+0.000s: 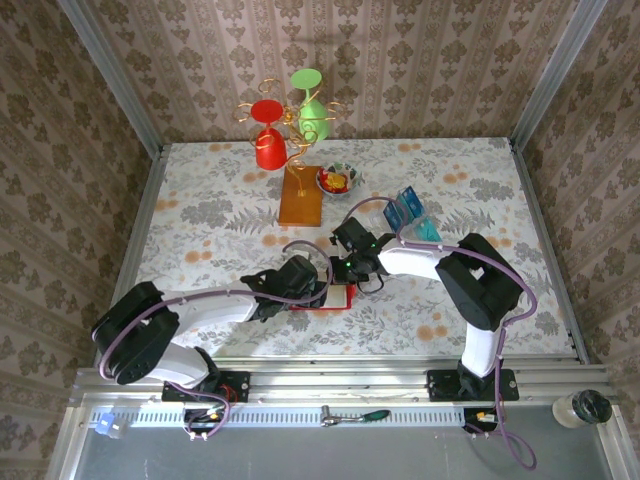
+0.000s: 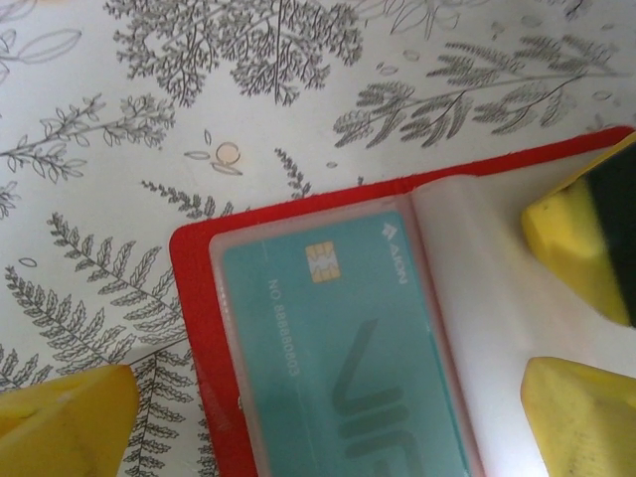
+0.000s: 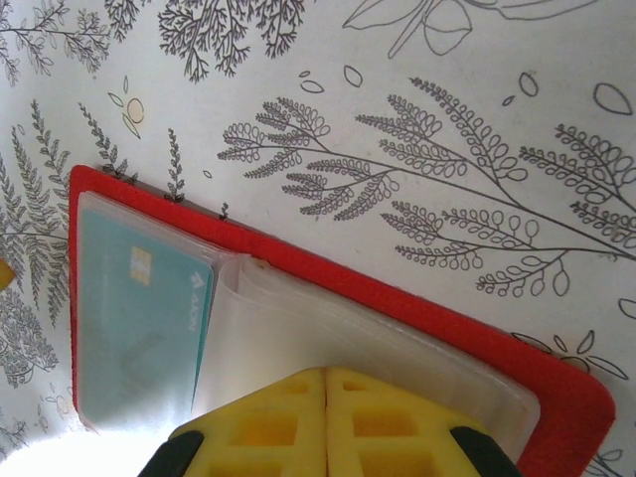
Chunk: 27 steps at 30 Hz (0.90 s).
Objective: Put the credit cards into the card holder
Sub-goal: Turn over the card slot in the card holder.
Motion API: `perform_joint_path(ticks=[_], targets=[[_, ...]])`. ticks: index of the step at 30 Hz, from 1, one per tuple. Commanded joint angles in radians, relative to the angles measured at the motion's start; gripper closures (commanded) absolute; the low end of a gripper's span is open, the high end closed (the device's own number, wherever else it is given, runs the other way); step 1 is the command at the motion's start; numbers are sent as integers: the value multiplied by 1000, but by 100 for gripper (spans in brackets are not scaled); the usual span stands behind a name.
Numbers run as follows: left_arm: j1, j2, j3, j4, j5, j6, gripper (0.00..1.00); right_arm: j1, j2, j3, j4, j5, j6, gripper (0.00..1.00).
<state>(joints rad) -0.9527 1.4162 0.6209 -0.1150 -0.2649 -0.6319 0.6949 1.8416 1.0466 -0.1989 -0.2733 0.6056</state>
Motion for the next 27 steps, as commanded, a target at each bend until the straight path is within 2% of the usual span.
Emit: perform_joint_path(ticks=[1, 8, 18, 27], targets=[[-10, 15, -21, 3, -5, 14, 0, 9, 34, 8, -11, -13, 11, 93], [-10, 24, -36, 12, -8, 9, 6, 9, 22, 21, -21, -14, 11, 91], [-11, 24, -43, 21, -5, 5, 7, -12, -100, -29, -15, 22, 43, 59], [-12, 20, -50, 25, -7, 3, 8, -13, -99, -78, 18, 26, 85, 52]])
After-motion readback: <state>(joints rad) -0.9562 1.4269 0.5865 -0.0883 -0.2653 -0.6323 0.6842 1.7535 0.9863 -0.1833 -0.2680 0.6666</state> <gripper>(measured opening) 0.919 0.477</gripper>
